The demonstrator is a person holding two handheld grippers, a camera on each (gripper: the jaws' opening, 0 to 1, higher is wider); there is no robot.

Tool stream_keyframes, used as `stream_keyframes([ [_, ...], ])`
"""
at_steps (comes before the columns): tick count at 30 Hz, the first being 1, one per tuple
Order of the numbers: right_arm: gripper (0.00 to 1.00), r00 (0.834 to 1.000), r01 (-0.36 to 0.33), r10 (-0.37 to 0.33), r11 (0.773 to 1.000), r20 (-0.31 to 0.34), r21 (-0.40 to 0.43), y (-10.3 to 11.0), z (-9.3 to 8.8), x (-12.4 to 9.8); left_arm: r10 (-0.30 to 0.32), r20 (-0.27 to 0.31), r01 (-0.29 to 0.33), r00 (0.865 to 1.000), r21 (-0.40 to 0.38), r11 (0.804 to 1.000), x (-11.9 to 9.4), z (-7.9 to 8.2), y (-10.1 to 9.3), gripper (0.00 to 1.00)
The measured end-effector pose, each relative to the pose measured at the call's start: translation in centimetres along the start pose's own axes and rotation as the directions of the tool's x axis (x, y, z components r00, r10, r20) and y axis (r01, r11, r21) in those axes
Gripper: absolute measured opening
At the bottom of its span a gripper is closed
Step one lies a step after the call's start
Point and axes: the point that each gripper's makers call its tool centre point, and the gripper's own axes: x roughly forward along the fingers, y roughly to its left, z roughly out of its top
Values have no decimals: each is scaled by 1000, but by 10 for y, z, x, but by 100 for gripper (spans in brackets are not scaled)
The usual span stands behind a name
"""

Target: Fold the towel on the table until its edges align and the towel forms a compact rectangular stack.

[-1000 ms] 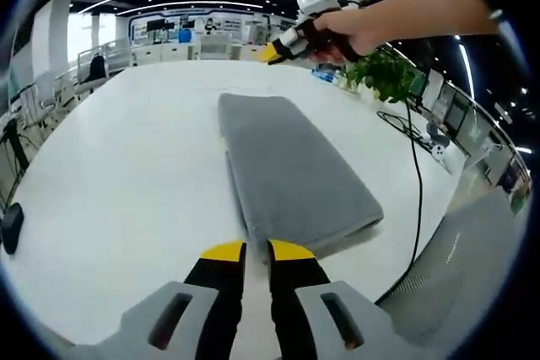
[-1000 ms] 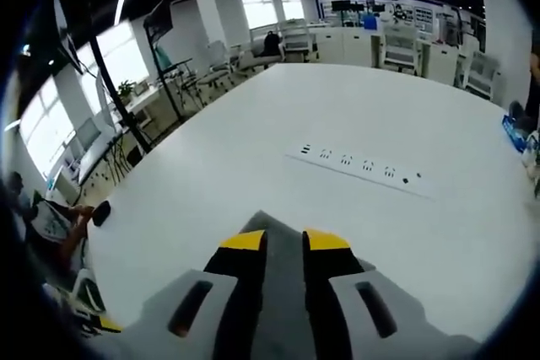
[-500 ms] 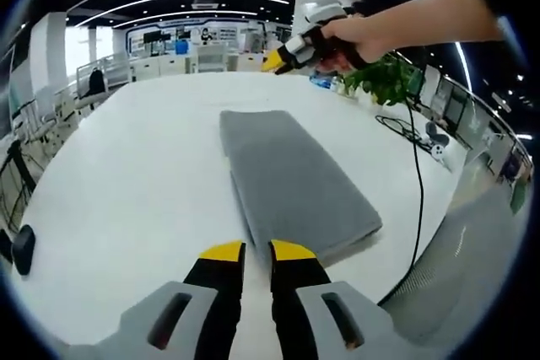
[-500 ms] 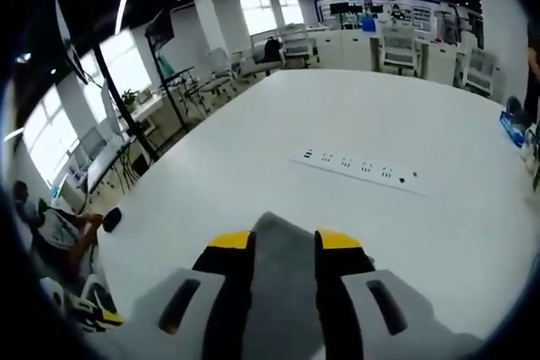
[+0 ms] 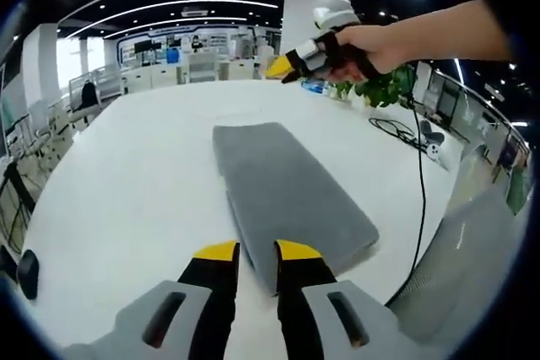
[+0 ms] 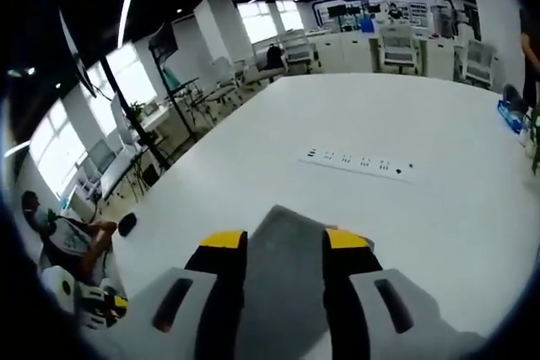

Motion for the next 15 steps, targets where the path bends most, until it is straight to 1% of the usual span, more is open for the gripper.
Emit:
stream_keyframes([
  [1,37,1000,-4,4,1000,-2,10,1,-3,-3,-2,2,2,1000,5,1000,1,3,0,18],
  [4,37,1000,-6,6,1000,-1,0,-2,-9,-11,-8,2,8,1000,17,1000,5,7,-1,19],
  [10,37,1000,5,-5,1000,-3,-5,-15,-13,-21,-29,4,29,1000,35,999,13,18,-6,20],
  [14,37,1000,0,1,999,6,-32,-13,-13,-29,-41,5,40,999,60,997,18,28,-5,20],
  [15,37,1000,3,-2,998,9,-57,-13,-14,-30,-41,5,41,999,65,997,18,30,-4,20],
])
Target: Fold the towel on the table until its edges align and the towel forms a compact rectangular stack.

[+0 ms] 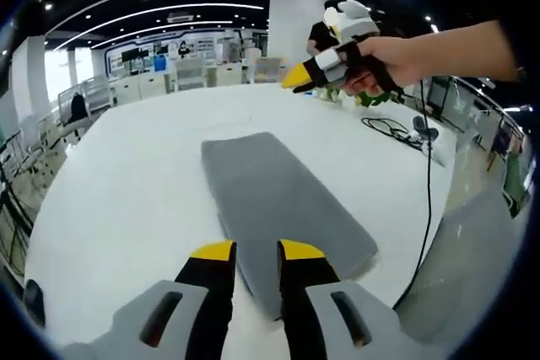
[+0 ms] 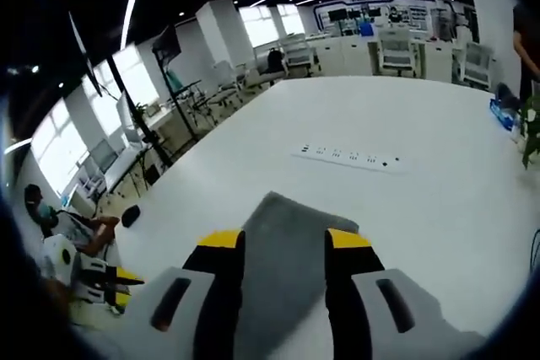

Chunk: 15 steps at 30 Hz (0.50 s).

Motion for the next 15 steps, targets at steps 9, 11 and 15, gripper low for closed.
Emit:
stream_keyframes([
  [9,35,1000,-5,5,996,1,-93,10,-8,-8,-8,-3,8,1000,31,999,4,14,8,20],
  [11,35,1000,-9,9,995,3,-98,20,-16,-15,-11,-6,11,1000,40,999,7,15,9,20],
  [15,35,1000,-8,8,992,0,-128,17,-19,-17,-16,-21,18,1000,58,998,12,14,12,20],
])
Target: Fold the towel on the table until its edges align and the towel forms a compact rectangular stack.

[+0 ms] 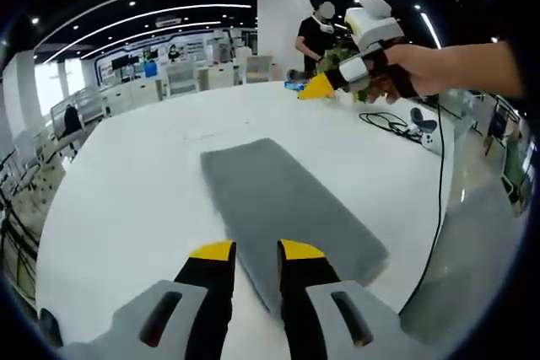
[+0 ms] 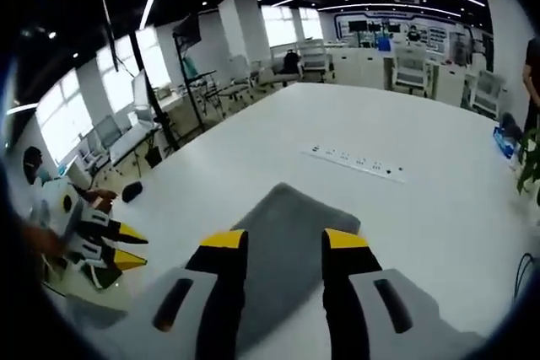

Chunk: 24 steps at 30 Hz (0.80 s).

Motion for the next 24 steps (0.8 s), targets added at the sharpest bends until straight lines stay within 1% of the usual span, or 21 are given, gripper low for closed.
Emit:
stream_keyframes([
  [4,35,1000,-6,6,1000,1,0,-4,-9,0,-10,-8,10,1000,-5,1000,1,0,1,20],
  [6,35,1000,-4,4,1000,-4,12,-3,-13,-3,-13,-17,13,1000,1,1000,2,1,0,20],
  [7,36,1000,-1,1,1000,-15,27,-3,-18,-4,-14,-22,14,1000,10,1000,2,1,1,20],
  [9,36,1000,-1,1,999,-15,36,-3,-23,-6,-13,-28,14,1000,15,1000,2,2,2,20],
  [12,36,1000,2,-2,999,-11,41,-3,-26,-11,-10,-31,11,999,15,1000,1,4,5,20],
  [14,36,1000,10,-10,999,-9,31,-4,-28,-10,-9,-29,10,1000,22,1000,0,7,7,20],
  [17,36,1000,7,-7,999,-8,40,-4,-33,-11,-13,-33,14,999,29,999,4,10,10,22],
  [20,36,1000,6,-5,999,-15,41,-2,-42,-11,-34,-44,35,998,27,999,11,9,10,24],
  [21,36,1000,7,-7,999,-19,36,-1,-45,-11,-30,-48,31,998,21,999,12,9,11,24],
  [22,36,1000,5,-4,999,-30,32,-1,-49,-11,-22,-53,24,998,31,999,13,9,12,25],
  [24,36,999,6,-4,999,-37,32,-1,-54,-12,-25,-73,29,997,59,998,18,7,13,25],
])
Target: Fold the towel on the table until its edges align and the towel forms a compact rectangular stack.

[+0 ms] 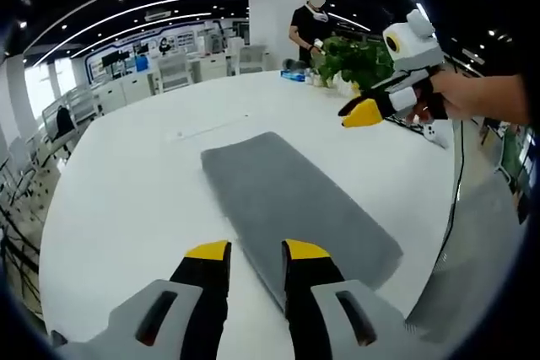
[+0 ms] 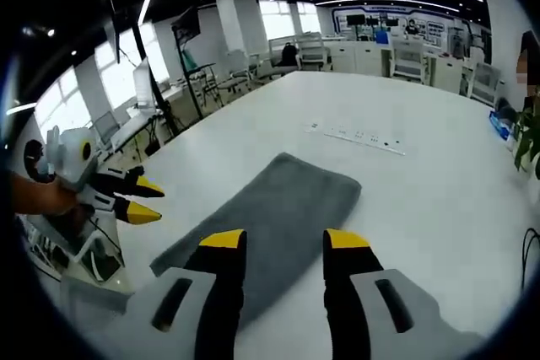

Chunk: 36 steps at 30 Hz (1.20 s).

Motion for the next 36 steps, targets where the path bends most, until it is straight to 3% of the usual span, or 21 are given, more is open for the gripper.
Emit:
stream_keyframes([
  [5,35,1000,-4,4,1000,-30,-10,8,-13,-3,-14,-23,14,1000,-14,1000,11,-2,0,25],
  [7,35,999,-6,6,1000,-33,-5,11,-19,-3,-13,-33,13,999,20,1000,15,-2,0,25],
  [13,32,999,5,-5,1000,-44,7,13,-35,2,-23,-52,25,998,27,999,25,1,0,25],
  [20,28,998,27,-27,1000,-64,3,10,-52,11,-26,-91,29,995,37,999,35,-8,7,25],
  [24,27,997,33,-31,999,-77,14,7,-58,17,-33,-94,32,995,-7,999,38,-11,11,25],
  [28,25,996,43,-41,999,-84,23,0,-63,25,-25,-123,29,992,33,999,46,-20,15,24],
  [36,22,991,47,-41,998,-124,43,6,-81,34,-44,-141,46,989,11,999,58,-27,16,23],
])
